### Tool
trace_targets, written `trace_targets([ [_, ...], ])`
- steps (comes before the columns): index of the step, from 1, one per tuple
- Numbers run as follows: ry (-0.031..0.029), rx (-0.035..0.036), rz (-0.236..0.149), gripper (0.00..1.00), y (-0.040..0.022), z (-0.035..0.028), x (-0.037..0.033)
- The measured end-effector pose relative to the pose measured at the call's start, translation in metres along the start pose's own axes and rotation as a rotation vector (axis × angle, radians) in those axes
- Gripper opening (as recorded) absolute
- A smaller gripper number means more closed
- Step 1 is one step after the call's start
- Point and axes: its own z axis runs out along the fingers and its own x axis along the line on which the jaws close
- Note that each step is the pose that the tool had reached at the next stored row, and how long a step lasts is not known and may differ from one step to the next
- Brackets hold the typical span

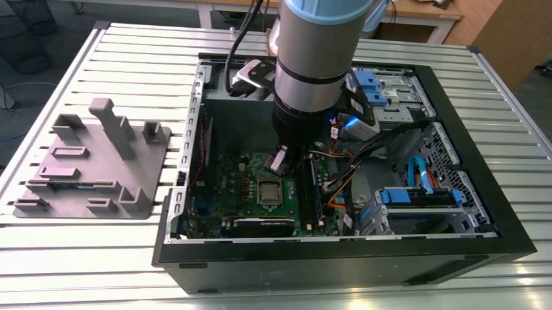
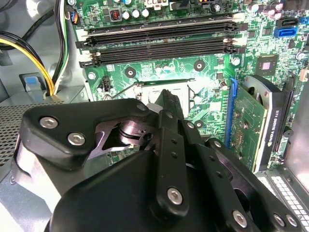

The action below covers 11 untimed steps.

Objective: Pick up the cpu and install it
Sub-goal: 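Install the first cpu locking lever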

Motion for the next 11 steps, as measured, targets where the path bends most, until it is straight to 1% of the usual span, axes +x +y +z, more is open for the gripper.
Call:
trace_targets([
  [11, 0.0, 0.0, 0.0, 0.11, -0.0003, 0.0, 0.0005],
])
